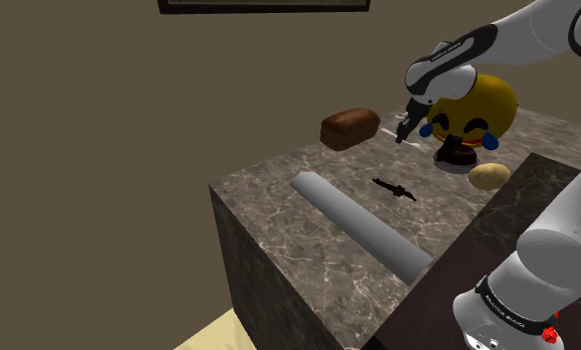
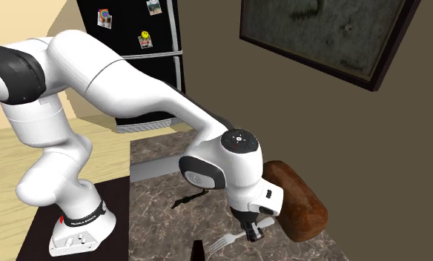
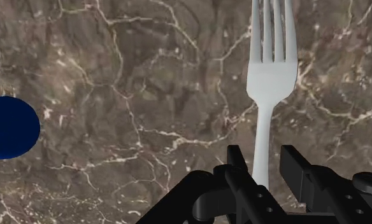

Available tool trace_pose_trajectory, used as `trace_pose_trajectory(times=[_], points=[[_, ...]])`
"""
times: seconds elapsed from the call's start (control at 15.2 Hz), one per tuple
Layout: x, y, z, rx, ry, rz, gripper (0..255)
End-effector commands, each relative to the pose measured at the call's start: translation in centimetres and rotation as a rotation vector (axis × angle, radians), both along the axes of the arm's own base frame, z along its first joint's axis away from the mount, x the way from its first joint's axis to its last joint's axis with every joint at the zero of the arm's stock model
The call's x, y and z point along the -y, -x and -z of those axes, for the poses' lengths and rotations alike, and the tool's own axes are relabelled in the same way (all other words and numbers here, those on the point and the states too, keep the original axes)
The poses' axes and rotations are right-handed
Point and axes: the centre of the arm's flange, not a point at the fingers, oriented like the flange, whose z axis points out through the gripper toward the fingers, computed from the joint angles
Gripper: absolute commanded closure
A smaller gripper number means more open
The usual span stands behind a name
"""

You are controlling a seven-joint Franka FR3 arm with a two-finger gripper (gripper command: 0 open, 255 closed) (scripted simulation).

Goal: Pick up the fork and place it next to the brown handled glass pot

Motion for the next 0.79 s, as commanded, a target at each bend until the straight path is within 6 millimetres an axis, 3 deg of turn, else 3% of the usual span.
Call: trace_pose_trajectory(times=[0.0,0.33,0.73], points=[[-0.1,0.1,1.0,0.001,0.0,0.0,255],[-0.1,0.1,3.6,0.001,0.0,0.0,255],[-0.1,0.1,3.6,0.001,0.0,0.0,255]])
